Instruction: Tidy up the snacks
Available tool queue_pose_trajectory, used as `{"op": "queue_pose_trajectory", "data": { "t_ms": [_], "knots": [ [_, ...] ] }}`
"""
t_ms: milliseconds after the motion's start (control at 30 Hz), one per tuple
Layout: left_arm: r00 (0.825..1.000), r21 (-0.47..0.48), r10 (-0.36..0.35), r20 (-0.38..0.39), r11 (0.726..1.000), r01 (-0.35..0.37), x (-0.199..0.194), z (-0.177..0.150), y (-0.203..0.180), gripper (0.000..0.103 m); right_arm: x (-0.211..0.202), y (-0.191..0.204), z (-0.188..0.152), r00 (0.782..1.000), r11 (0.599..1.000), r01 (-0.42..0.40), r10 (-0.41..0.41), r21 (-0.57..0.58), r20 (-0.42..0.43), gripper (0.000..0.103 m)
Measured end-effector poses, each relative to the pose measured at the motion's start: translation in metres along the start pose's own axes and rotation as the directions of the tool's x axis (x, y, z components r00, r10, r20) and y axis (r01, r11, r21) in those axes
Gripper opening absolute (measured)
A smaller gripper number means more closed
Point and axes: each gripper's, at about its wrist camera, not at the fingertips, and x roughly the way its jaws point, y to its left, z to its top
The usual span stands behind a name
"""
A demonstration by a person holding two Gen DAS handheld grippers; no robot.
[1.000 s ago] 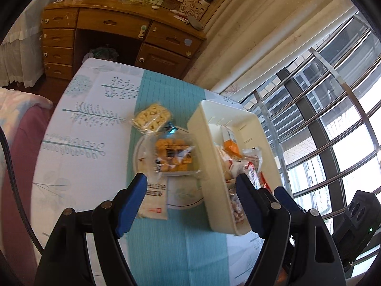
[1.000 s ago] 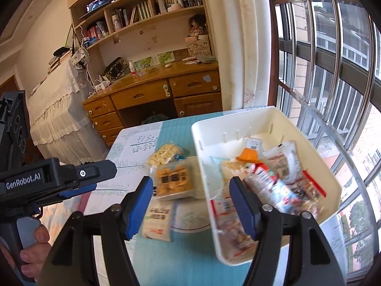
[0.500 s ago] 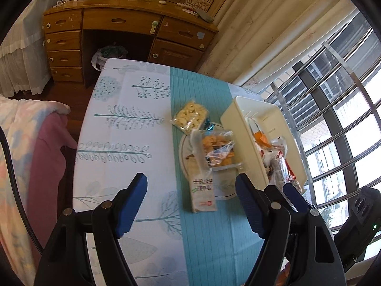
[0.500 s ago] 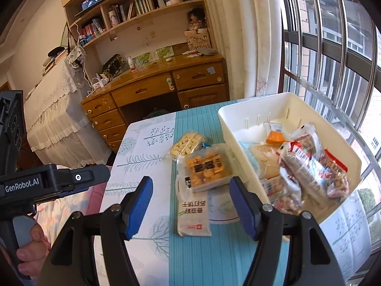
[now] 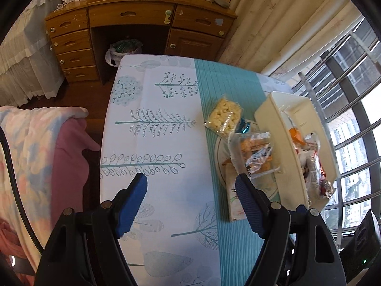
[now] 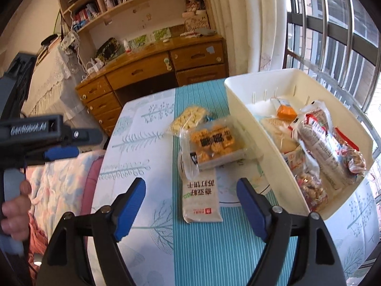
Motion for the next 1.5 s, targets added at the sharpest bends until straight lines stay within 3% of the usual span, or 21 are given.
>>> {"op": "queue_pose_trajectory", "data": {
  "t_ms": [367, 567, 767, 967, 1100, 1367, 1500],
  "knots": [
    [0.994, 0.052, 0.041, -0.099, 0.998, -0.036, 0.046, 0.027, -0.034, 0.082, 0.040, -0.015, -0.011, 0.991, 0.999, -0.023, 0.019, -0.031, -0.133, 0.080],
    [0.986, 0.136, 0.054, -0.155, 0.990, -0.033, 0.072, 0.033, -0.062, 0.082, 0.060, -0.011, -0.023, 0.982, 0.996, -0.045, 0.029, -0.082, -0.186, 0.080],
    [0.976, 0.272, 0.063, -0.210, 0.962, -0.003, 0.092, 0.039, -0.091, 0.082, 0.074, -0.006, -0.033, 0.986, 0.987, -0.028, 0.001, -0.157, -0.167, 0.080],
    [0.966, 0.437, 0.075, -0.249, 0.899, 0.043, 0.111, 0.039, -0.126, 0.087, 0.086, -0.008, -0.034, 0.992, 0.979, -0.018, -0.008, -0.201, -0.128, 0.080],
    [0.949, 0.502, 0.059, -0.310, 0.858, 0.111, 0.127, 0.036, -0.147, 0.090, 0.093, -0.011, -0.034, 0.992, 0.977, -0.025, -0.003, -0.210, -0.130, 0.080],
    [0.928, 0.658, 0.158, -0.339, 0.744, 0.114, 0.157, 0.017, -0.180, 0.091, 0.100, -0.009, -0.036, 0.991, 0.972, -0.048, 0.018, -0.232, -0.132, 0.080],
    [0.931, 0.691, 0.198, -0.307, 0.719, 0.075, 0.167, 0.011, -0.188, 0.096, 0.102, -0.009, -0.037, 0.991, 0.971, -0.061, 0.031, -0.233, -0.130, 0.079]
  ]
}}
